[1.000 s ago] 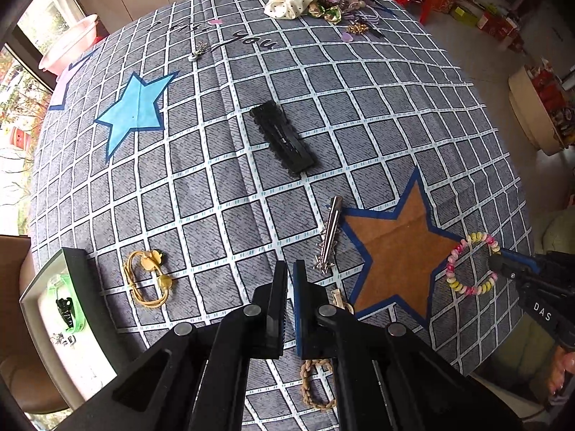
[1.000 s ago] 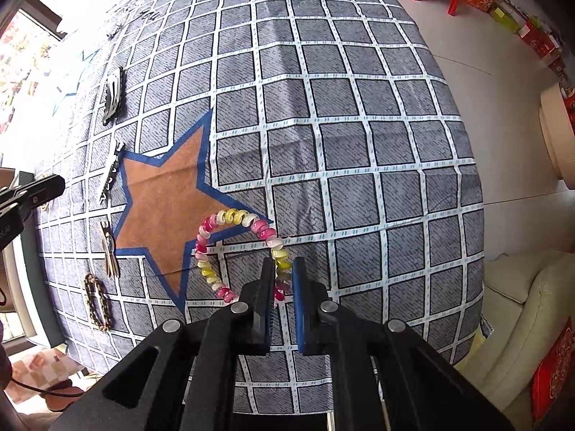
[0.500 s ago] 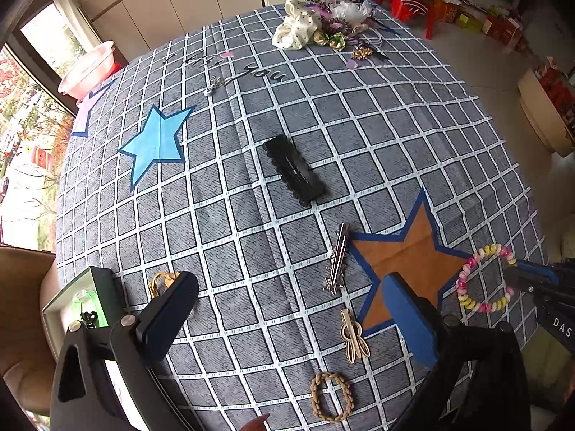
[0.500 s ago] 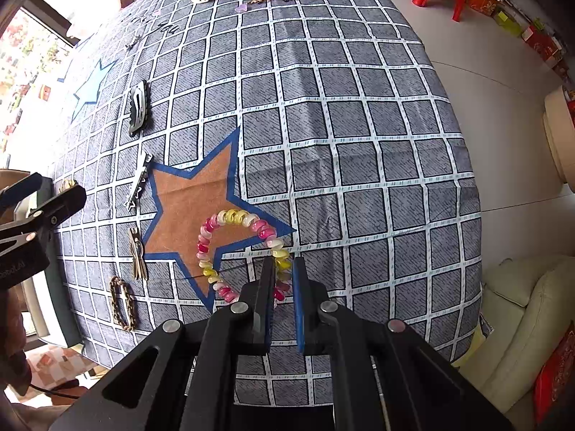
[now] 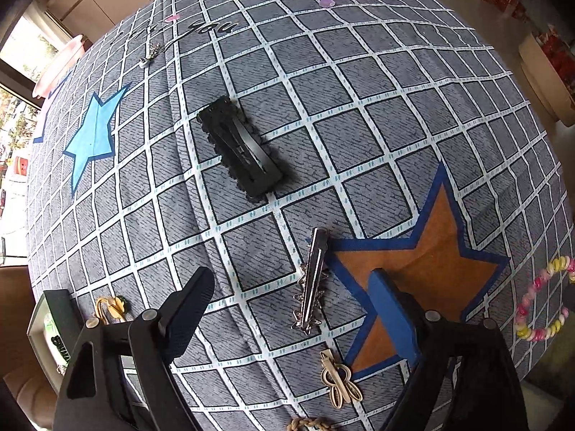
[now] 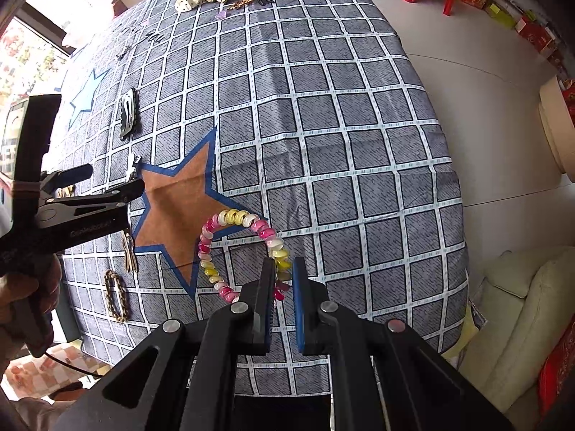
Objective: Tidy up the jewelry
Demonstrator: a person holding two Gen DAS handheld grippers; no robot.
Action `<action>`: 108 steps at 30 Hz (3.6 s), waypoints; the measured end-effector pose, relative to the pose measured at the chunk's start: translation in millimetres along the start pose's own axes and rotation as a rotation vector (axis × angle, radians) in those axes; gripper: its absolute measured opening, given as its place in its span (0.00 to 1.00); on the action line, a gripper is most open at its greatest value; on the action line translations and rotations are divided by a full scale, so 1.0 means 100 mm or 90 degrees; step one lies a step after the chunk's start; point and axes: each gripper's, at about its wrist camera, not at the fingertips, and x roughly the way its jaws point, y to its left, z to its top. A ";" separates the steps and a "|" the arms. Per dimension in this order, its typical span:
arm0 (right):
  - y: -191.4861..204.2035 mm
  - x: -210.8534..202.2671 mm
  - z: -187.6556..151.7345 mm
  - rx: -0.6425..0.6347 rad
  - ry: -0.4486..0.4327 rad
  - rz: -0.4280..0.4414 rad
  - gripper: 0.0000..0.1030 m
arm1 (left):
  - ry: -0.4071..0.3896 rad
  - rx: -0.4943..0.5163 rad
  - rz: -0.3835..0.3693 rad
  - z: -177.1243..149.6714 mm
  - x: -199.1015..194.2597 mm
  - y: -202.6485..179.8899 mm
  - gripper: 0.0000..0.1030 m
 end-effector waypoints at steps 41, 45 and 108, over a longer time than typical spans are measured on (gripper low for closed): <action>1.70 -0.10 0.30 -0.228 -0.018 0.106 0.10 | -0.106 -0.266 -0.056 -1.51 -0.97 1.87 0.22; 2.25 -0.07 0.26 -0.307 -0.007 0.127 0.10 | -0.102 -0.333 -0.037 -1.88 -0.97 2.21 0.22; 4.37 0.62 -0.06 -0.540 0.082 0.116 0.52 | -0.001 -0.508 0.069 -2.67 -0.47 3.09 0.23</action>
